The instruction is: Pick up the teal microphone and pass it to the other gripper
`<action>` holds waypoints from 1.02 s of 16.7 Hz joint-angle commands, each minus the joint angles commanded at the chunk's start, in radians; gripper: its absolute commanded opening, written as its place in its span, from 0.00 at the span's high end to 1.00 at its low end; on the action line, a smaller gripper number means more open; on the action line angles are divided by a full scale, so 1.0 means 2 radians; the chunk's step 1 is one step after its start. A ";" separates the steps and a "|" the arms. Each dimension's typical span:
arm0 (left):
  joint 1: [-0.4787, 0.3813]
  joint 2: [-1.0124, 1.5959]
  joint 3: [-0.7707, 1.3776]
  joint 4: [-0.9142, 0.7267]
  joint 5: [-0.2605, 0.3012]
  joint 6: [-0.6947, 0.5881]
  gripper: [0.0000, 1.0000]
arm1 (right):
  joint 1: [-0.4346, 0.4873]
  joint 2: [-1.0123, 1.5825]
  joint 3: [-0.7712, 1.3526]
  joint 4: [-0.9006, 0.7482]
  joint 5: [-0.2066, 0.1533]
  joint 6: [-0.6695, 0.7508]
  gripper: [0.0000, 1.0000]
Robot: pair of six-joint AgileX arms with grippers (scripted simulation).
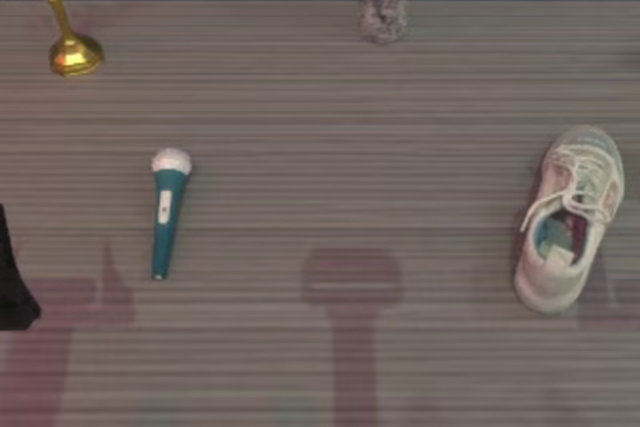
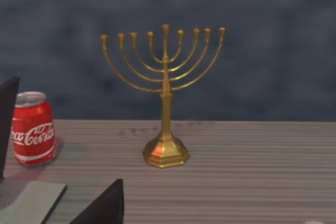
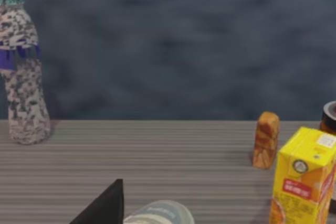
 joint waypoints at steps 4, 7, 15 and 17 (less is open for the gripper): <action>-0.004 0.015 0.013 -0.009 0.000 -0.003 0.00 | 0.000 0.000 0.000 0.000 0.000 0.000 0.00; -0.016 0.078 0.065 -0.042 0.000 -0.014 0.00 | 0.000 0.000 0.000 0.000 0.000 0.000 0.00; -0.070 0.445 0.296 -0.203 -0.006 -0.064 0.00 | 0.000 0.000 0.000 0.000 0.000 0.000 0.00; -0.085 0.547 0.359 -0.249 -0.008 -0.077 0.00 | 0.000 0.000 0.000 0.000 0.000 0.000 0.00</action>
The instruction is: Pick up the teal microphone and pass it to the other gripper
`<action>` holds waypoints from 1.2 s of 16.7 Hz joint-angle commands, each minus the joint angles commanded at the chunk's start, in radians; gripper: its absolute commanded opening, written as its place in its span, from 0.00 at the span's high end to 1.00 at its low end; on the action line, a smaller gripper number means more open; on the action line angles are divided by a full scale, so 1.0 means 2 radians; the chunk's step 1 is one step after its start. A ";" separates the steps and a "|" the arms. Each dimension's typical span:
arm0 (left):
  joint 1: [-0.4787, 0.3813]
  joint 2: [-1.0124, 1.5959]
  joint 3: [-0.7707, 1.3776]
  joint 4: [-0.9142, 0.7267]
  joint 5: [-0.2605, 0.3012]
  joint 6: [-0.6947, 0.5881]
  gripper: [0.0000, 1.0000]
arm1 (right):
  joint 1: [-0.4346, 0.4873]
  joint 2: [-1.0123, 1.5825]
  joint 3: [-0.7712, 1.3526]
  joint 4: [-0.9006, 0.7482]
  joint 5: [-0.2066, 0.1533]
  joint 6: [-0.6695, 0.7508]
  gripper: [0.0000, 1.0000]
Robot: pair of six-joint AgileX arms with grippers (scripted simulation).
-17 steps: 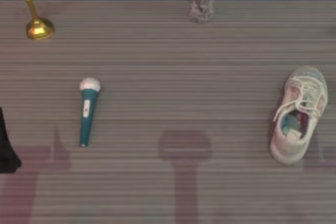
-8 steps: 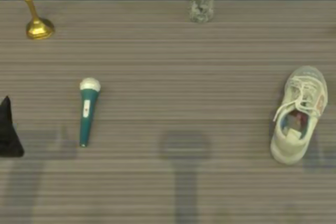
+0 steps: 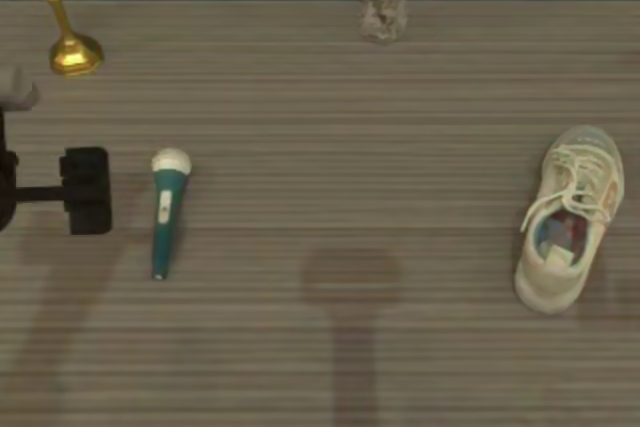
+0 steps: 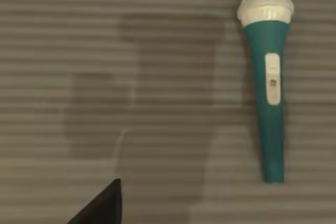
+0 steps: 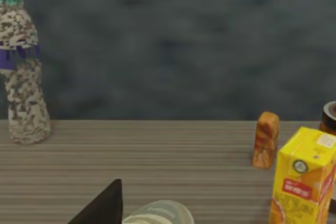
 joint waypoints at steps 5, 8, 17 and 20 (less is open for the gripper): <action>-0.035 0.213 0.142 -0.101 -0.002 -0.031 0.00 | 0.000 0.000 0.000 0.000 0.000 0.000 0.00; -0.051 0.313 0.210 -0.144 -0.003 -0.045 0.00 | 0.000 0.000 0.000 0.000 0.000 0.000 0.00; -0.065 0.395 0.272 -0.179 -0.004 -0.057 0.00 | 0.000 0.000 0.000 0.000 0.000 0.000 0.00; -0.062 0.400 0.268 -0.170 -0.004 -0.056 0.00 | 0.000 0.000 0.000 0.000 0.000 0.000 0.00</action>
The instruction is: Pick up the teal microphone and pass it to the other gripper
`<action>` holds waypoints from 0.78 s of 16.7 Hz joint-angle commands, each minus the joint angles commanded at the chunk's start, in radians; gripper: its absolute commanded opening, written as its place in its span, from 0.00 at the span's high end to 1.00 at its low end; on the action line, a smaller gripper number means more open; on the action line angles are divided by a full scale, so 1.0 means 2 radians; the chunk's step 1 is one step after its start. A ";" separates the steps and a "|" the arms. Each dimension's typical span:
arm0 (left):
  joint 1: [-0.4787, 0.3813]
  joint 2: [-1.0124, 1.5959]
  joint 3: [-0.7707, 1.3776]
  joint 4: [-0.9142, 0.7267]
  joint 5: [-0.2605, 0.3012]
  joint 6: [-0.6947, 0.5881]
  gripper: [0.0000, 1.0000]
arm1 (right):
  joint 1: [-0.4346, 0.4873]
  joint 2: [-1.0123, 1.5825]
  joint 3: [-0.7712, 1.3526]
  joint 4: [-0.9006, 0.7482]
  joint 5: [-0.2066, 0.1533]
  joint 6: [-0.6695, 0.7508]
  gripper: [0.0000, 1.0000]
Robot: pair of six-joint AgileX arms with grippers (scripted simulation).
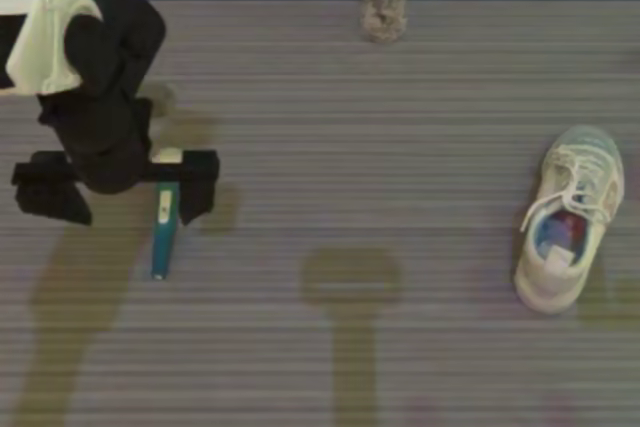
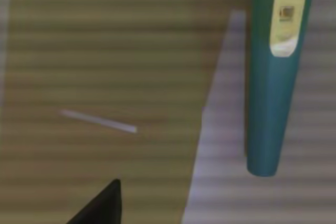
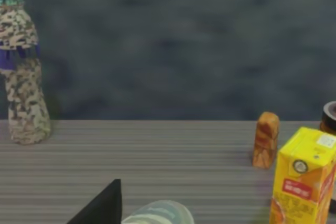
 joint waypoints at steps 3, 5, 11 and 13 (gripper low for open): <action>0.000 0.033 -0.015 0.048 0.000 0.002 0.00 | 0.000 0.000 0.000 0.000 0.000 0.000 0.00; 0.001 0.062 -0.030 0.096 0.001 0.003 0.00 | 0.000 0.000 0.000 0.000 0.000 0.000 0.00; 0.002 0.111 -0.053 0.165 0.001 0.004 0.00 | 0.000 0.000 0.000 0.000 0.000 0.000 0.00; 0.002 0.111 -0.053 0.165 0.001 0.004 0.00 | 0.000 0.000 0.000 0.000 0.000 0.000 0.00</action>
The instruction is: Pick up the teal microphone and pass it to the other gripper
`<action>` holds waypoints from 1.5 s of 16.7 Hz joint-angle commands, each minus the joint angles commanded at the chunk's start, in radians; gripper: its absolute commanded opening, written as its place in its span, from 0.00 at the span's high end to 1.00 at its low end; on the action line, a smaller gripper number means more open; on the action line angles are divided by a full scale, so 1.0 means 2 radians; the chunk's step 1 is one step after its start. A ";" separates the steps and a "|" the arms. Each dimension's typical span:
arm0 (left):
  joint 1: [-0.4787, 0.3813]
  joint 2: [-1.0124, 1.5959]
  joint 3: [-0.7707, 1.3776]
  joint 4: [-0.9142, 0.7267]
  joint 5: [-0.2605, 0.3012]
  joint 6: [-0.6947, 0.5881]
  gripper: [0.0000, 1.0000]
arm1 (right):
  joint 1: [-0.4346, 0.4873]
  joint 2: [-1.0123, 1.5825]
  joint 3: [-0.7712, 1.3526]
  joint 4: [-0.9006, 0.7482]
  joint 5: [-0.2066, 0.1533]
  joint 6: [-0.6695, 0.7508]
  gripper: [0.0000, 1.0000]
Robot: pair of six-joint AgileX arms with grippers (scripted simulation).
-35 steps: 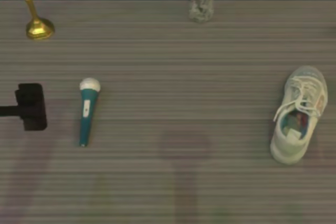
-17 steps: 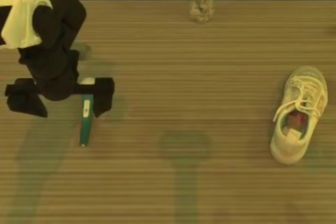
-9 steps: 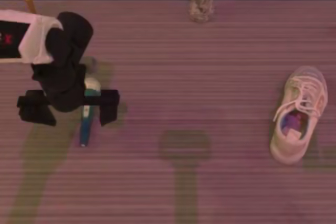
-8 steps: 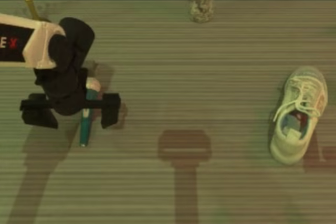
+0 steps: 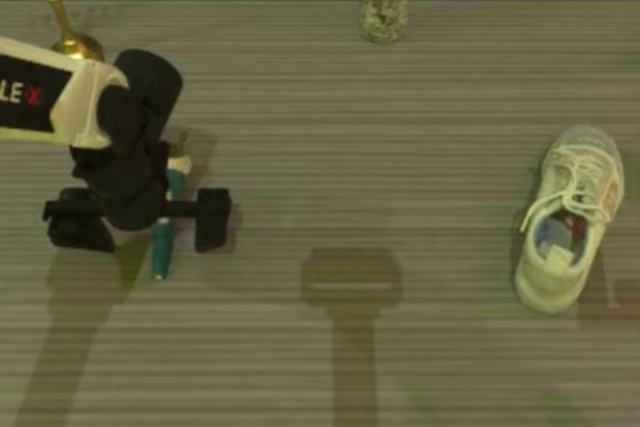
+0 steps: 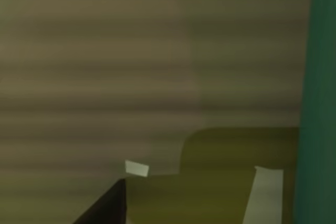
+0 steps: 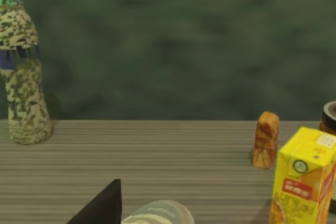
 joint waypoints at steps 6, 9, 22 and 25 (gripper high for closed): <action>0.000 0.000 0.000 0.000 0.000 0.000 0.45 | 0.000 0.000 0.000 0.000 0.000 0.000 0.00; 0.000 0.000 0.000 0.000 0.000 0.000 0.68 | 0.000 0.000 0.000 0.000 0.000 0.000 0.00; 0.000 -0.032 0.011 -0.015 -0.008 0.005 1.00 | 0.000 0.000 0.000 0.000 0.000 0.000 0.00; -0.001 -0.036 0.009 0.001 0.001 0.010 1.00 | 0.000 0.000 0.000 0.000 0.000 0.000 0.00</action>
